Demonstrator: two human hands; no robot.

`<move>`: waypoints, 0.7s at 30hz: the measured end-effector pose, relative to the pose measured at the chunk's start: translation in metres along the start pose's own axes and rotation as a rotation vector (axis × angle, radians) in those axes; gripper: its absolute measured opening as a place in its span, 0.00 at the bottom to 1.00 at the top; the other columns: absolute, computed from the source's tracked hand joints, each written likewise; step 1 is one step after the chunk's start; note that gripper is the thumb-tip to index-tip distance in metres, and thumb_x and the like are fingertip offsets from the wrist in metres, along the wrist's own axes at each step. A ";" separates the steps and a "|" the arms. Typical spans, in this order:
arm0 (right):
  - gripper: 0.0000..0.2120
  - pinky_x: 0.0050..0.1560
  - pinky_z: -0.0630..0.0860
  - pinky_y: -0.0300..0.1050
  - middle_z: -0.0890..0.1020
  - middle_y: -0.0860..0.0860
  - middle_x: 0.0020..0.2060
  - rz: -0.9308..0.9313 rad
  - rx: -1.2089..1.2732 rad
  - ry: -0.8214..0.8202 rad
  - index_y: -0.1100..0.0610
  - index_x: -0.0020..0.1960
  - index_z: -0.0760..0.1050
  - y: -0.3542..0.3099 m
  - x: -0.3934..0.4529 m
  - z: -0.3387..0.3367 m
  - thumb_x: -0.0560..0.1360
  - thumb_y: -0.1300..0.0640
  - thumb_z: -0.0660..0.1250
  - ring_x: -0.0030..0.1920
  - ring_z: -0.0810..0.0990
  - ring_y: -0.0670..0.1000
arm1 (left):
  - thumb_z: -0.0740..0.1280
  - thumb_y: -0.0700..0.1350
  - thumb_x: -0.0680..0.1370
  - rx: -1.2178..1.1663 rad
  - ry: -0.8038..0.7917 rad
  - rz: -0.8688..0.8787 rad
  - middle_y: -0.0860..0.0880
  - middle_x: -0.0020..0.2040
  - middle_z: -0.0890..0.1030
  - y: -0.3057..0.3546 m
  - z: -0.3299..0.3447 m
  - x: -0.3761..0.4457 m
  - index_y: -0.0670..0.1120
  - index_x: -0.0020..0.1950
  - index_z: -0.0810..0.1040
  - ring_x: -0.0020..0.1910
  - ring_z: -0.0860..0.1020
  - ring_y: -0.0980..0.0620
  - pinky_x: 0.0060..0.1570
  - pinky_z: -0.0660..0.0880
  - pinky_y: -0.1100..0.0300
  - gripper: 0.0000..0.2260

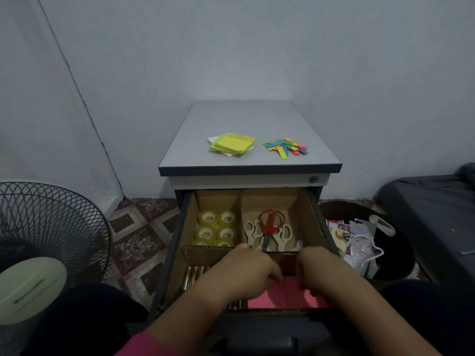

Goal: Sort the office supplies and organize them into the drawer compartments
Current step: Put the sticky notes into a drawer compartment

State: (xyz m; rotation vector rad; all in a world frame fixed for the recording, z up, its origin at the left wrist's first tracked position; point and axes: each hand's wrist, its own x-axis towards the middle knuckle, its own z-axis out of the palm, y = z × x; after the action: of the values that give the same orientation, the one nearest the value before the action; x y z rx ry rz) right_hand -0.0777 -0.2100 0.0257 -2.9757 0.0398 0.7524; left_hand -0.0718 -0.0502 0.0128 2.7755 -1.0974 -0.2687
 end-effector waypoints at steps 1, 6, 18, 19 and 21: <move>0.07 0.49 0.79 0.43 0.84 0.54 0.50 -0.030 0.064 -0.027 0.58 0.53 0.81 0.001 0.002 -0.003 0.76 0.60 0.67 0.43 0.82 0.50 | 0.62 0.46 0.79 -0.141 0.050 -0.044 0.55 0.57 0.81 -0.002 -0.006 0.001 0.56 0.61 0.79 0.55 0.77 0.55 0.58 0.70 0.57 0.13; 0.10 0.36 0.77 0.38 0.82 0.47 0.33 -0.182 0.379 0.366 0.49 0.35 0.78 -0.008 0.002 -0.037 0.75 0.55 0.66 0.35 0.81 0.46 | 0.67 0.42 0.77 -0.560 0.423 -0.203 0.56 0.54 0.82 -0.027 -0.041 0.008 0.52 0.57 0.82 0.52 0.77 0.63 0.57 0.73 0.65 0.11; 0.14 0.49 0.75 0.49 0.79 0.58 0.55 -0.170 0.868 0.795 0.64 0.59 0.75 -0.082 0.111 -0.140 0.78 0.57 0.61 0.50 0.77 0.55 | 0.58 0.37 0.80 -0.646 0.899 -0.666 0.43 0.59 0.78 -0.143 -0.118 0.078 0.42 0.59 0.77 0.57 0.75 0.46 0.52 0.70 0.60 0.11; 0.14 0.45 0.73 0.48 0.78 0.60 0.55 -0.123 0.857 0.760 0.65 0.57 0.74 -0.085 0.121 -0.145 0.79 0.55 0.60 0.49 0.75 0.56 | 0.57 0.37 0.80 -0.628 0.874 -0.715 0.43 0.58 0.78 -0.148 -0.119 0.082 0.41 0.58 0.77 0.56 0.75 0.45 0.51 0.70 0.59 0.12; 0.13 0.41 0.67 0.46 0.78 0.61 0.53 -0.069 0.828 0.707 0.64 0.50 0.72 -0.086 0.136 -0.151 0.79 0.52 0.60 0.45 0.72 0.56 | 0.57 0.38 0.81 -0.607 0.864 -0.789 0.42 0.54 0.79 -0.153 -0.121 0.086 0.39 0.54 0.79 0.53 0.76 0.43 0.46 0.69 0.58 0.11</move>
State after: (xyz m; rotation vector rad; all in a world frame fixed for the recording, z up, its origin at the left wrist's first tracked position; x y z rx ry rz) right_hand 0.1173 -0.1369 0.0988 -2.2517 0.2207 -0.3080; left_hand 0.1179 0.0093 0.0907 2.1935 0.2602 0.4253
